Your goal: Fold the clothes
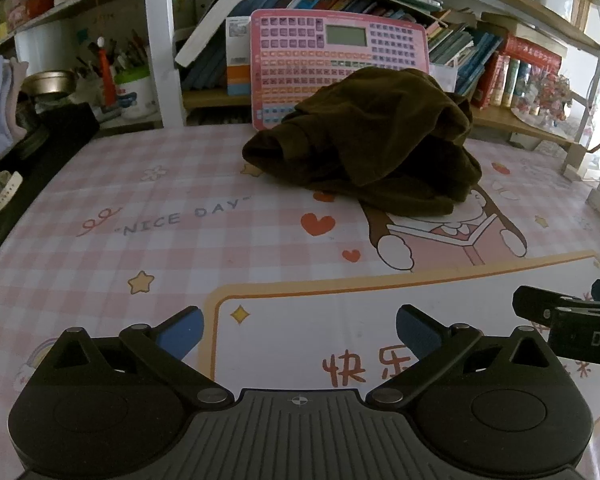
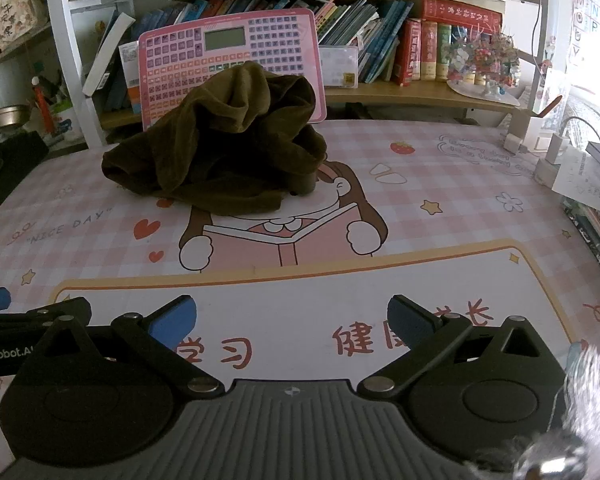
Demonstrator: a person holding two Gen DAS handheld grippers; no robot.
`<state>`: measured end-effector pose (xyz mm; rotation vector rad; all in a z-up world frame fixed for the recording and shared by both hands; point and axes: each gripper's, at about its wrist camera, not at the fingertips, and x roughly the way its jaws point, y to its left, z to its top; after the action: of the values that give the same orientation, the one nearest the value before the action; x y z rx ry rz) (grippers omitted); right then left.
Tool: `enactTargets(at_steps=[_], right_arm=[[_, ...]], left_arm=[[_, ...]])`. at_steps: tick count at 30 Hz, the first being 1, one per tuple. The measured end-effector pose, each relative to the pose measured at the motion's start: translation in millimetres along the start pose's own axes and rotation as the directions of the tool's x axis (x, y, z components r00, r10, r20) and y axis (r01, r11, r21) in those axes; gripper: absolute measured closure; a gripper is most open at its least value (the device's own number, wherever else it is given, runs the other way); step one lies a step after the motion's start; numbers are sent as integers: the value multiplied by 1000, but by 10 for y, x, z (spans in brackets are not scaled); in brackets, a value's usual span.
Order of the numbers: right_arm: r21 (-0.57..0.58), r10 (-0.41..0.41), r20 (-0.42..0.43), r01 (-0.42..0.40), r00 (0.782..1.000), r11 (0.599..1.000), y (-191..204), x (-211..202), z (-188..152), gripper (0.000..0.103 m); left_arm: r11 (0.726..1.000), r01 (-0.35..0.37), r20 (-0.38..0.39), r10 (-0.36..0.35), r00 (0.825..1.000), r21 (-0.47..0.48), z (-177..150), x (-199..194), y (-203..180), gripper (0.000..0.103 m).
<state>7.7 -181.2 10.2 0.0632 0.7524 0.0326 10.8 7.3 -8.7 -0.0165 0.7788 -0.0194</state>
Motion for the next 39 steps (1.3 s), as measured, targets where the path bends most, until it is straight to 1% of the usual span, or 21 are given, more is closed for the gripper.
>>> enactTargets(at_steps=[14, 39], right_arm=[[-29, 13, -3, -13, 1000, 1000, 77, -1, 7, 0], [-33, 26, -1, -26, 1000, 999, 75, -59, -16, 0]], left_arm=[[1000, -8, 9, 8, 1000, -12, -13, -52, 57, 0], [999, -23, 22, 24, 999, -25, -44, -136, 44, 0]])
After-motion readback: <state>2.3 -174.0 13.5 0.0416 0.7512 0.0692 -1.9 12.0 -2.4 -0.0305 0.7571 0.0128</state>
